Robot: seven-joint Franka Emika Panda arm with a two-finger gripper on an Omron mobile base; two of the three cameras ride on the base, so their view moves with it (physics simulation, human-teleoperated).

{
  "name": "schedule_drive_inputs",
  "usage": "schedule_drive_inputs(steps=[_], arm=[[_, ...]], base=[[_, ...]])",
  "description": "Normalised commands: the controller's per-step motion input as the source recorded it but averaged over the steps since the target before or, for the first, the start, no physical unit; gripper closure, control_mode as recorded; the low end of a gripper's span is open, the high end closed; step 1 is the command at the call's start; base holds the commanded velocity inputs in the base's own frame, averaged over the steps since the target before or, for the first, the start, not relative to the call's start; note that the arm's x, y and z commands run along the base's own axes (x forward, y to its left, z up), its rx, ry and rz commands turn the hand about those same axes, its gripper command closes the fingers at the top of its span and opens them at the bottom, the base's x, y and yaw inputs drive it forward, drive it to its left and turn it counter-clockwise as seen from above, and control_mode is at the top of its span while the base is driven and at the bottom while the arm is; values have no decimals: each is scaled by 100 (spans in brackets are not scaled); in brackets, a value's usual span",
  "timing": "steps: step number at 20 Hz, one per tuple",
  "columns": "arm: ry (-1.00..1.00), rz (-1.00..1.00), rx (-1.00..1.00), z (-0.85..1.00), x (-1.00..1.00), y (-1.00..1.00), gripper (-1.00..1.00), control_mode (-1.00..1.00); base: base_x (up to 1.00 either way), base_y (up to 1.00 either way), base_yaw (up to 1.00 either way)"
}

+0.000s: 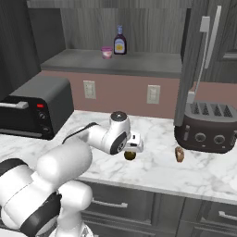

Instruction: Pick the avocado and bread from the counter and place them on the plate. Then pick the jam from the cabinet and place it next to the plate. Lastly close the cabinet door.

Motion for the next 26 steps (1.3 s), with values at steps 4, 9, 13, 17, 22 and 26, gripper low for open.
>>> schedule_drive_inputs(steps=[4,9,13,17,22,26], arm=[[0,0,0,-25,25,-9,-100,-100],[0,0,0,-24,29,-9,-100,-100],[0,0,0,-21,26,-8,-100,-100],[0,0,0,-19,25,-9,-100,-100],[0,0,0,-15,13,-6,-100,-100],[0,0,0,-15,5,-3,-100,-100]], base=[[0,0,0],[0,0,0],[0,0,0],[0,0,0],[0,0,0],[0,0,0]])
